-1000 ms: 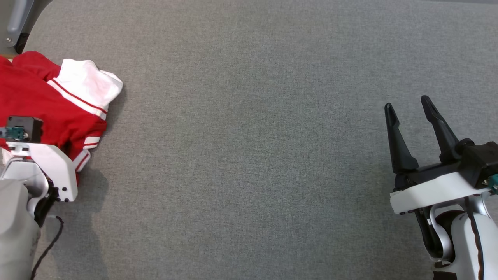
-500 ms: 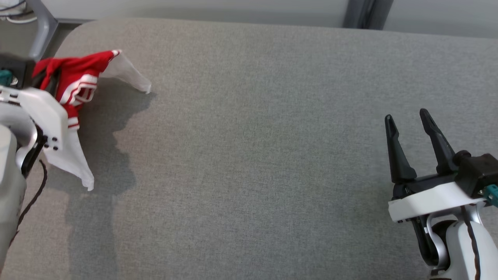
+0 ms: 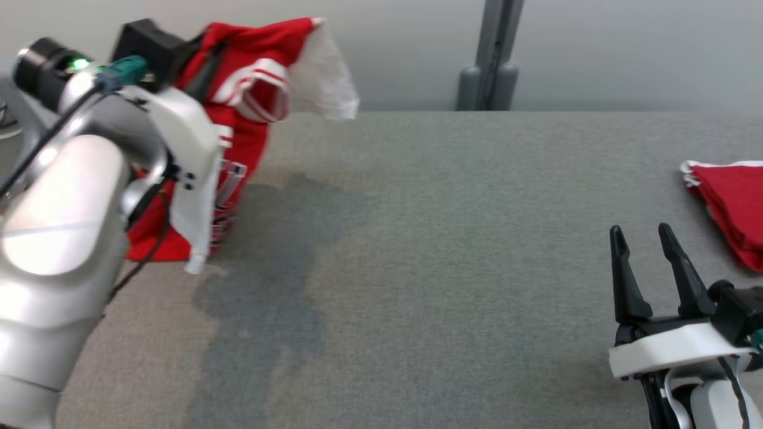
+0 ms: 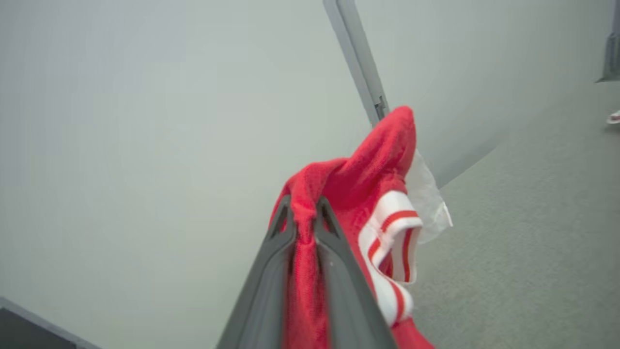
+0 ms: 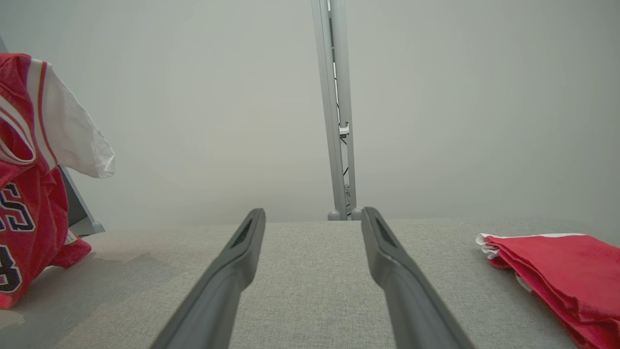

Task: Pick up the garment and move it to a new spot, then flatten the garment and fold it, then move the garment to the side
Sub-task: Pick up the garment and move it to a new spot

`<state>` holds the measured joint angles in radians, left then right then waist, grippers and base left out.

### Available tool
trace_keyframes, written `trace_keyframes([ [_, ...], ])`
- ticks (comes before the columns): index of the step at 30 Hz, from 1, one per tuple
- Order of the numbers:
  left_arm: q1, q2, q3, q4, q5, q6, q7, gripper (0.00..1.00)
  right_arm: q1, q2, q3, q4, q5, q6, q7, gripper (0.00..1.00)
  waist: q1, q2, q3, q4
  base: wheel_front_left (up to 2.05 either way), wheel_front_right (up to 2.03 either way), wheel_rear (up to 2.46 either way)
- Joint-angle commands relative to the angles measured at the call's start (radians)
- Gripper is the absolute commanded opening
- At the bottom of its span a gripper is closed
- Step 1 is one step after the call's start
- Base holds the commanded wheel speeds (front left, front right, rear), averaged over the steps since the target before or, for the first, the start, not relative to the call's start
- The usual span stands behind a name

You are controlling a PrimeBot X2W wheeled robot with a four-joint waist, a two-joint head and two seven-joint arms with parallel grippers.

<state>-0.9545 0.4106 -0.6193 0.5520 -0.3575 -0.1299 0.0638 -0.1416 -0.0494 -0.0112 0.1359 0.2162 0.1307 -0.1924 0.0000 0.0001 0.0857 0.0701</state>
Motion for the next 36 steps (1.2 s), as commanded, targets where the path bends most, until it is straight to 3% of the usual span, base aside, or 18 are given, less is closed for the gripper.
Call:
trace_keyframes([
  [1,-0.019,-0.015,-0.017,-0.034,-0.014,0.000,0.010,0.00,0.016,-0.003,-0.004,0.005,0.010,0.000,-0.009,1.00,0.0000,-0.0001,-0.039,-0.044,0.00,0.00,0.00],
  [8,-0.045,-0.089,-0.083,-0.146,-0.061,0.001,0.032,0.00,0.033,-0.003,0.006,0.021,0.025,0.000,-0.020,1.00,0.0000,-0.0001,-0.056,-0.105,0.00,0.00,0.00],
  [14,-0.025,-0.174,-0.094,-0.137,-0.102,0.014,0.006,0.00,0.026,-0.003,0.040,0.033,0.043,0.000,-0.028,1.00,0.0000,-0.0001,-0.035,-0.162,0.00,0.00,0.00],
  [21,0.101,-0.244,-0.098,0.033,-0.146,0.049,-0.081,0.00,-0.004,-0.003,0.084,0.052,0.058,0.000,-0.039,1.00,0.0000,-0.0001,0.029,-0.212,0.00,0.00,0.00],
  [30,0.201,-0.260,-0.120,0.323,-0.123,0.088,-0.230,0.00,-0.061,-0.003,0.127,0.088,0.077,0.000,-0.055,1.00,0.0000,-0.0001,0.114,-0.240,0.00,0.00,0.00],
  [31,0.204,-0.265,-0.117,0.345,-0.126,0.087,-0.243,0.12,-0.063,-0.003,0.127,0.092,0.077,0.000,-0.058,1.00,0.0000,-0.0001,0.117,-0.239,0.00,0.00,0.00],
  [32,0.207,-0.270,-0.114,0.366,-0.131,0.087,-0.256,0.44,-0.065,-0.004,0.126,0.097,0.077,0.000,-0.059,1.00,0.0000,-0.0001,0.119,-0.237,0.00,0.00,0.00],
  [33,0.208,-0.274,-0.109,0.382,-0.137,0.089,-0.269,0.60,-0.068,-0.004,0.124,0.101,0.076,0.000,-0.058,1.00,0.0000,-0.0001,0.120,-0.234,0.00,0.00,0.00],
  [34,0.209,-0.283,-0.099,0.404,-0.145,0.093,-0.294,1.00,-0.075,-0.003,0.120,0.109,0.071,0.000,-0.062,1.00,0.0000,-0.0001,0.118,-0.225,0.00,0.00,0.00],
  [36,0.214,-0.293,-0.087,0.414,-0.151,0.096,-0.312,1.00,-0.076,-0.004,0.116,0.116,0.064,0.000,-0.065,1.00,0.0000,-0.0001,0.111,-0.213,0.00,0.00,0.00],
])
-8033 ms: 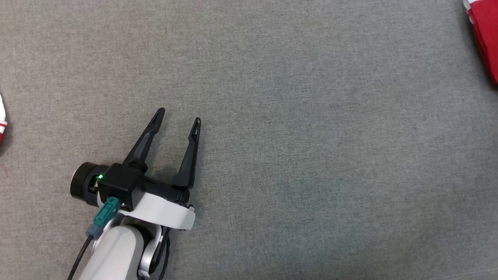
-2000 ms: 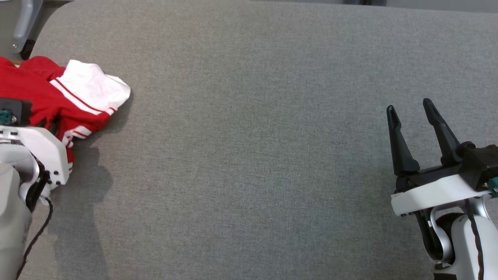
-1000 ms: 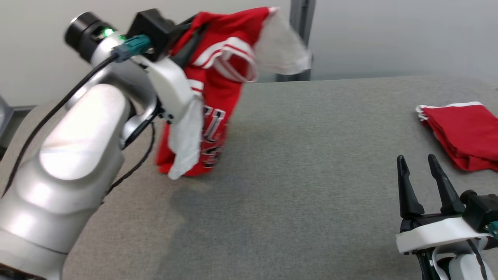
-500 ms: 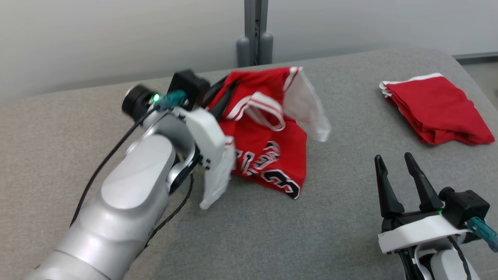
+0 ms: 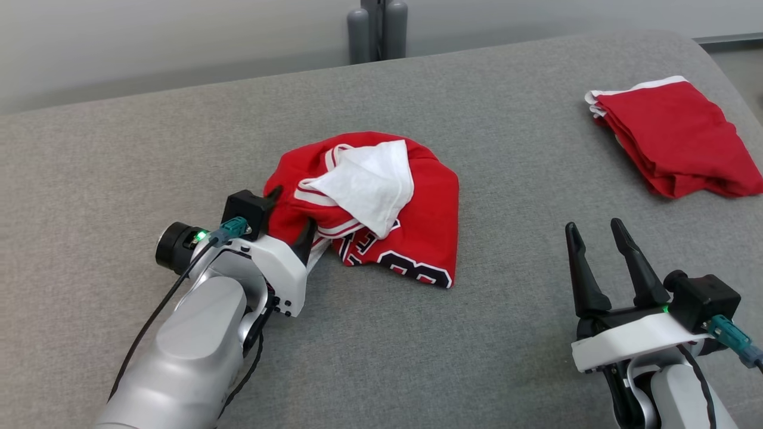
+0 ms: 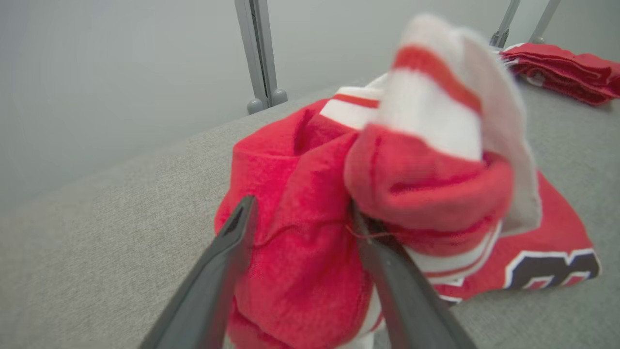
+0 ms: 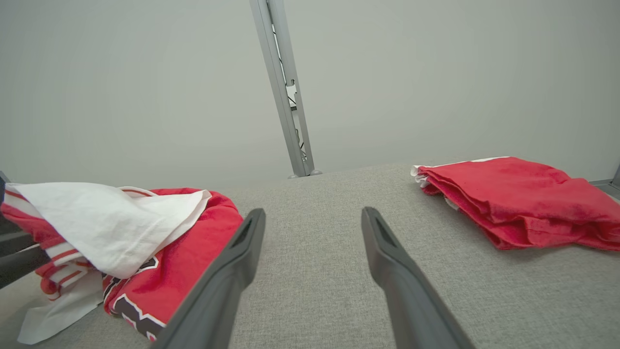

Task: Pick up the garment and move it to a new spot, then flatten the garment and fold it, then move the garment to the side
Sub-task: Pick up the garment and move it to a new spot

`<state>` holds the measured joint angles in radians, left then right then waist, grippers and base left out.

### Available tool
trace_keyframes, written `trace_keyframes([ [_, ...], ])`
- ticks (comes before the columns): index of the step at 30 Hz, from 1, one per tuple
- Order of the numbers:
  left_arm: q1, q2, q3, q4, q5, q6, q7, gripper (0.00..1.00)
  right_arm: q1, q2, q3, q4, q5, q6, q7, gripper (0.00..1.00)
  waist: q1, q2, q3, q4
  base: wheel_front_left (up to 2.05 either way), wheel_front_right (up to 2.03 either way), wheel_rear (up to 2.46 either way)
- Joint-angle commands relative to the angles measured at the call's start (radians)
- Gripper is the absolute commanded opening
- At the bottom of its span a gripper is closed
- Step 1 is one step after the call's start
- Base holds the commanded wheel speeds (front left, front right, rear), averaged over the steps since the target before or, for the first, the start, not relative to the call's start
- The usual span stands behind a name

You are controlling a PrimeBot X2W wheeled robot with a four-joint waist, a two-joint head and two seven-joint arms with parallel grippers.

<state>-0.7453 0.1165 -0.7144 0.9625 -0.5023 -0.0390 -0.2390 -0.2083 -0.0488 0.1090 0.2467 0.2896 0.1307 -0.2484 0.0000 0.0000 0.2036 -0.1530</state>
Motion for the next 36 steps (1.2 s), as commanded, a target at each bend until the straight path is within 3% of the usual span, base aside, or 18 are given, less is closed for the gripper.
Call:
trace_keyframes([
  [1,0.010,-0.003,0.014,0.005,-0.012,0.005,-0.014,1.00,-0.008,-0.004,-0.006,0.007,-0.012,0.000,-0.010,1.00,0.0000,0.0000,-0.012,0.016,0.00,0.00,0.00],
  [10,0.089,-0.005,0.094,-0.097,-0.010,0.039,-0.026,1.00,0.012,-0.004,-0.028,0.016,-0.021,0.000,-0.011,1.00,0.0000,0.0000,-0.060,0.072,0.00,0.00,0.00],
  [20,0.315,0.019,0.242,-0.356,0.052,0.105,-0.027,1.00,0.056,-0.004,-0.069,0.008,-0.039,0.000,-0.010,1.00,0.0000,0.0000,-0.128,0.140,0.00,0.00,0.00],
  [29,0.538,-0.012,0.386,-0.560,0.095,0.161,-0.025,1.00,0.109,-0.004,-0.083,-0.023,-0.064,0.000,-0.006,1.00,0.0000,0.0000,-0.173,0.173,0.00,0.00,0.00],
  [36,0.651,-0.041,0.440,-0.649,0.138,0.157,-0.026,1.00,0.154,-0.004,-0.086,-0.046,-0.065,0.000,-0.007,1.00,0.0000,0.0000,-0.186,0.201,0.00,0.00,0.00],
])
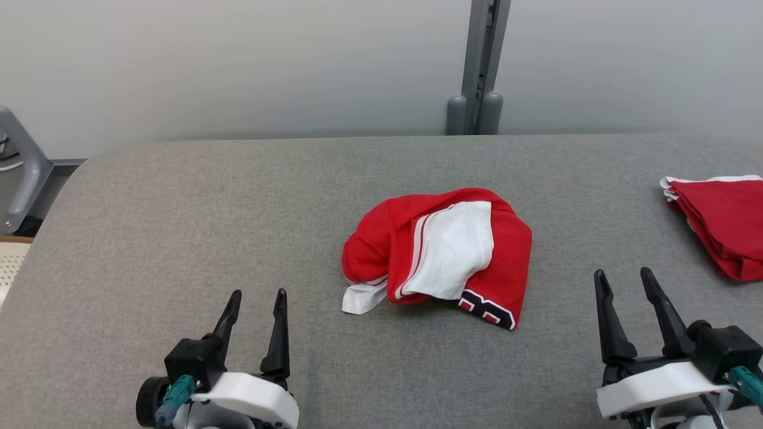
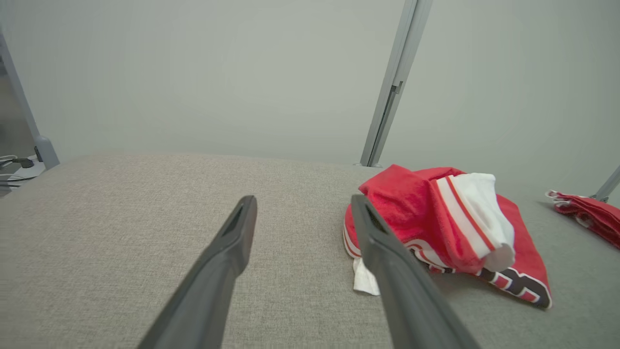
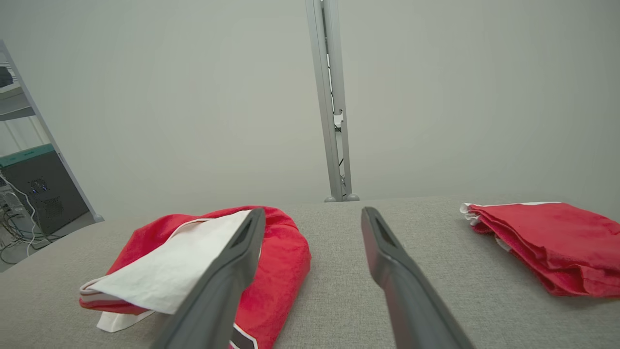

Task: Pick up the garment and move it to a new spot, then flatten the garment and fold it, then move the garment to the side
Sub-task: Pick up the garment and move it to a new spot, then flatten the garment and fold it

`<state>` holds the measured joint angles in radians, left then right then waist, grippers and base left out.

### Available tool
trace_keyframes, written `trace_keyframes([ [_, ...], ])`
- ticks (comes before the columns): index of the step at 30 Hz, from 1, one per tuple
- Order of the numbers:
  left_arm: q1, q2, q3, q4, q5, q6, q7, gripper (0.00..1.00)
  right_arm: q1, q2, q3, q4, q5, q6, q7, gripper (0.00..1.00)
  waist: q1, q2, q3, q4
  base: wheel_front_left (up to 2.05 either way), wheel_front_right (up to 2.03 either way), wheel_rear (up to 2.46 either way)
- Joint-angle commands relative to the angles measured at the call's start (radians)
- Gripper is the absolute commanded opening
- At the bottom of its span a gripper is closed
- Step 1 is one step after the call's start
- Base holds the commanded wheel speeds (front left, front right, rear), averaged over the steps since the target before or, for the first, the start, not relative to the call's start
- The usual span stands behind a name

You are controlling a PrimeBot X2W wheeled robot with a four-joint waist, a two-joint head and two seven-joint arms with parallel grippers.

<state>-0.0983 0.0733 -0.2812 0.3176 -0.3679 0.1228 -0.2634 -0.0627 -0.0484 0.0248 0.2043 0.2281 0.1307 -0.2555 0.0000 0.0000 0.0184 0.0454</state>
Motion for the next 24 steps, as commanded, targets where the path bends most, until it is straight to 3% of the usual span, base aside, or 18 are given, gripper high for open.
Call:
trace_keyframes([
  [1,0.010,0.001,0.015,-0.011,0.011,-0.006,-0.001,1.00,0.011,-0.005,-0.001,-0.005,-0.002,0.000,-0.001,1.00,0.0000,0.0000,-0.001,0.005,0.00,0.00,0.00],
  [24,0.032,-0.018,0.087,-0.001,0.078,-0.043,-0.001,1.00,0.002,-0.005,0.014,0.025,0.002,0.000,-0.009,1.00,0.0000,0.0000,-0.007,0.020,0.00,0.00,0.00],
])
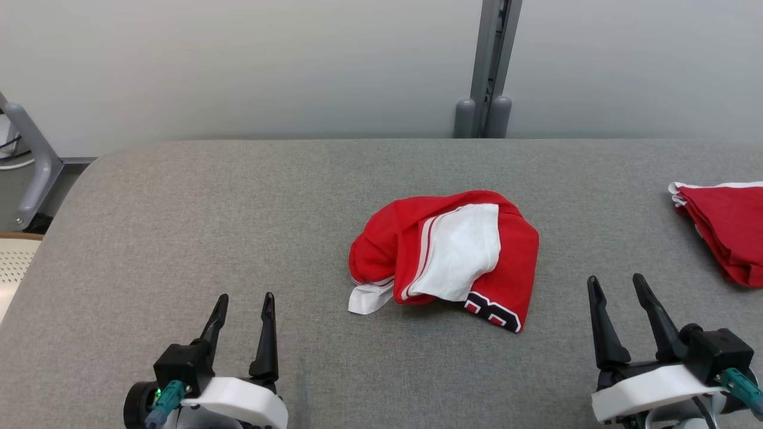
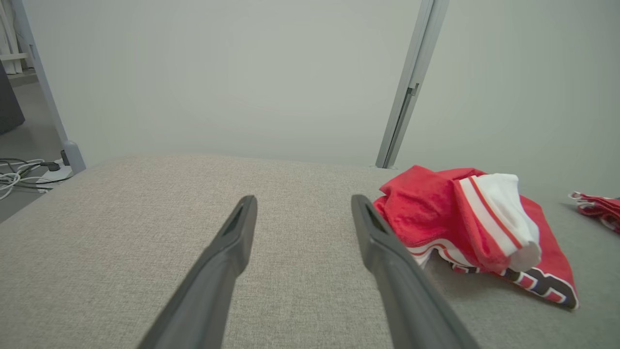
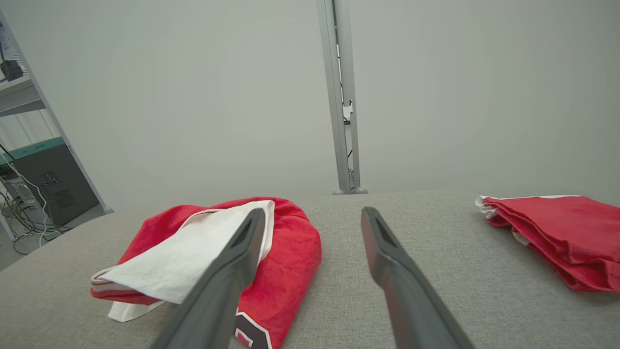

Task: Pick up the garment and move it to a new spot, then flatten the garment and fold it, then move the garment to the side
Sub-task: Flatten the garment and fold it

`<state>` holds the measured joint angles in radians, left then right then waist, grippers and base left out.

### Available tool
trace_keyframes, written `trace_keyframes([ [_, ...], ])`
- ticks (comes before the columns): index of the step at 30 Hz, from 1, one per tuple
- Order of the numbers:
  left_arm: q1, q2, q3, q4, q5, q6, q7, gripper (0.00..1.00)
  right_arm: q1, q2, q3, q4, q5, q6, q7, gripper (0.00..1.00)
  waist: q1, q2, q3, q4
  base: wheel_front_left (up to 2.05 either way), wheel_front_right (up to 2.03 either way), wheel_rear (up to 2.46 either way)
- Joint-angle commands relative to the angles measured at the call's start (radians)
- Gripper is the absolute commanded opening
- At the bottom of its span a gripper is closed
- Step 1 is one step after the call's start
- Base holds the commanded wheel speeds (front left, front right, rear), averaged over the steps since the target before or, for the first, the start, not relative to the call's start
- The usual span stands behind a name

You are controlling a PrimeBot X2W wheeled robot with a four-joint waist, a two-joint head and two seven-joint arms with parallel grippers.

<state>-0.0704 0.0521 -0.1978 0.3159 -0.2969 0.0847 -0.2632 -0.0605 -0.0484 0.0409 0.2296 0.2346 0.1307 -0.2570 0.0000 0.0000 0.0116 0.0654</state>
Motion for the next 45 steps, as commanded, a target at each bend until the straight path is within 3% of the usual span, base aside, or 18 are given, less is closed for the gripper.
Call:
trace_keyframes([
  [1,0.004,0.003,0.005,0.001,0.007,-0.006,-0.002,1.00,0.000,-0.005,-0.002,-0.001,-0.005,0.000,-0.008,1.00,0.0000,0.0000,0.000,0.000,0.00,0.00,0.00],
  [11,-0.017,0.001,-0.035,0.010,0.025,-0.043,-0.001,1.00,0.001,-0.005,-0.006,-0.005,-0.012,0.000,-0.006,1.00,0.0000,0.0000,0.003,-0.005,0.00,0.00,0.00],
  [24,-0.154,0.001,-0.297,0.161,0.077,-0.139,-0.001,1.00,-0.024,-0.005,-0.010,-0.014,-0.022,0.000,0.004,1.00,0.0000,0.0000,0.034,-0.068,0.00,0.00,0.00],
  [34,-0.293,0.001,-0.368,0.305,0.067,-0.117,-0.002,1.00,-0.047,-0.004,-0.006,-0.014,-0.024,0.000,0.002,1.00,0.0000,0.0000,0.089,-0.160,0.00,0.00,0.00],
  [36,-0.321,0.002,-0.364,0.347,0.079,-0.097,-0.002,0.38,-0.052,-0.005,-0.011,-0.015,-0.027,0.000,0.000,1.00,0.0000,0.0000,0.098,-0.179,0.00,0.00,0.00],
  [37,-0.326,0.002,-0.358,0.358,0.071,-0.096,-0.001,0.00,-0.053,-0.004,-0.012,-0.016,-0.027,0.000,-0.001,1.00,0.0000,0.0000,0.101,-0.184,0.00,0.00,0.00],
  [45,-0.374,0.007,-0.298,0.285,0.053,-0.092,-0.002,0.00,-0.060,-0.004,-0.029,-0.023,-0.025,0.000,-0.006,1.00,0.0000,0.0000,0.119,-0.184,0.00,0.00,0.00],
])
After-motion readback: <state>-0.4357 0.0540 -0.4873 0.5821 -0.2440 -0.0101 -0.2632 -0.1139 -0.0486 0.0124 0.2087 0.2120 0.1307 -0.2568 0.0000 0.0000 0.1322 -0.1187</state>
